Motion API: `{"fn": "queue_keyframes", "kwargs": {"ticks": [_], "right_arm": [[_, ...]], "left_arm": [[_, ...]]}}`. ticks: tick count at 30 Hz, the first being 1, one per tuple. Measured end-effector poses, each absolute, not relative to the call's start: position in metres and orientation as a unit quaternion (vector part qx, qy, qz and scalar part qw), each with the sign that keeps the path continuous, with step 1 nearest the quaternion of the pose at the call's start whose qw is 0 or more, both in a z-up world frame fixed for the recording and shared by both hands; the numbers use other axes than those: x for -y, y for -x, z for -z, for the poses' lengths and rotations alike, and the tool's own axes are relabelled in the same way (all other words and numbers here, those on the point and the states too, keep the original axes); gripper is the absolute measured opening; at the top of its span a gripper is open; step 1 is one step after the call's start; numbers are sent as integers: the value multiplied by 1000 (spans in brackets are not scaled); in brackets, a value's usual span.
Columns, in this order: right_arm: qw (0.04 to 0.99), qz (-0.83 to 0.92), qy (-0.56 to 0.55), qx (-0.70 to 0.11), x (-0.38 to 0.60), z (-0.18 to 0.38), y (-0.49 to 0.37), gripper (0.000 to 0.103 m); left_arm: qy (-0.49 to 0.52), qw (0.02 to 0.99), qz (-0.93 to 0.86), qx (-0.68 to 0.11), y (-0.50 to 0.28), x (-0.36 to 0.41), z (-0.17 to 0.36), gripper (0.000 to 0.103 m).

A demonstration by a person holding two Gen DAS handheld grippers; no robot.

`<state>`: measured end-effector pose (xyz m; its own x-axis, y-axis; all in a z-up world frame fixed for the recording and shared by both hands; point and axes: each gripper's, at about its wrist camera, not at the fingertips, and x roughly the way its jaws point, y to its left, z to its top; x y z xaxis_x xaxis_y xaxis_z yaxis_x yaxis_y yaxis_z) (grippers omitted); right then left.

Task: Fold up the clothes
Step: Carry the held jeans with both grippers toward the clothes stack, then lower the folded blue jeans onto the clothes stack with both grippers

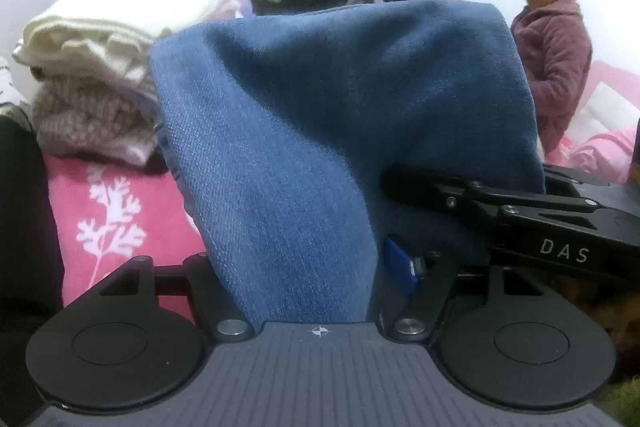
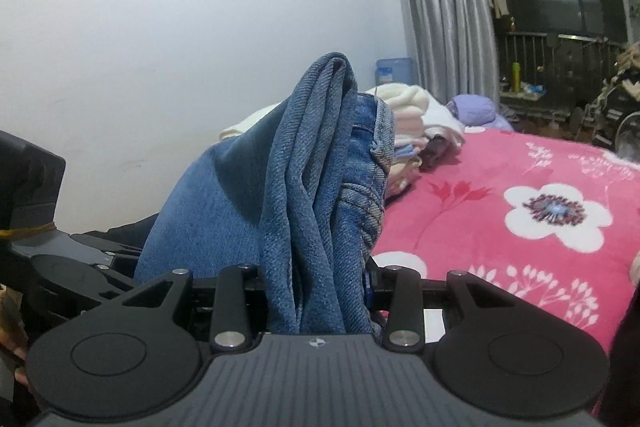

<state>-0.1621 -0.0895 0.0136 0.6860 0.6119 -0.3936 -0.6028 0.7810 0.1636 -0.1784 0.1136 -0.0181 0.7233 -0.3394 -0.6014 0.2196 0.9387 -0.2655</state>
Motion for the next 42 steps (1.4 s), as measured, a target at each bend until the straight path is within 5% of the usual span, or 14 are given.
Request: {"fn": "queue_keyframes", "kwargs": {"ticks": [16, 31, 42], "right_arm": [[919, -320, -106, -204, 126, -35, 138, 41], [906, -363, -177, -123, 39, -126, 51, 41], [854, -368, -322, -176, -26, -114, -78, 41]], "left_arm": [[-4, 943, 152, -295, 166, -90, -40, 68], [-59, 970, 83, -220, 102, -184, -147, 68], [-27, 951, 109, -288, -32, -271, -166, 68]]}}
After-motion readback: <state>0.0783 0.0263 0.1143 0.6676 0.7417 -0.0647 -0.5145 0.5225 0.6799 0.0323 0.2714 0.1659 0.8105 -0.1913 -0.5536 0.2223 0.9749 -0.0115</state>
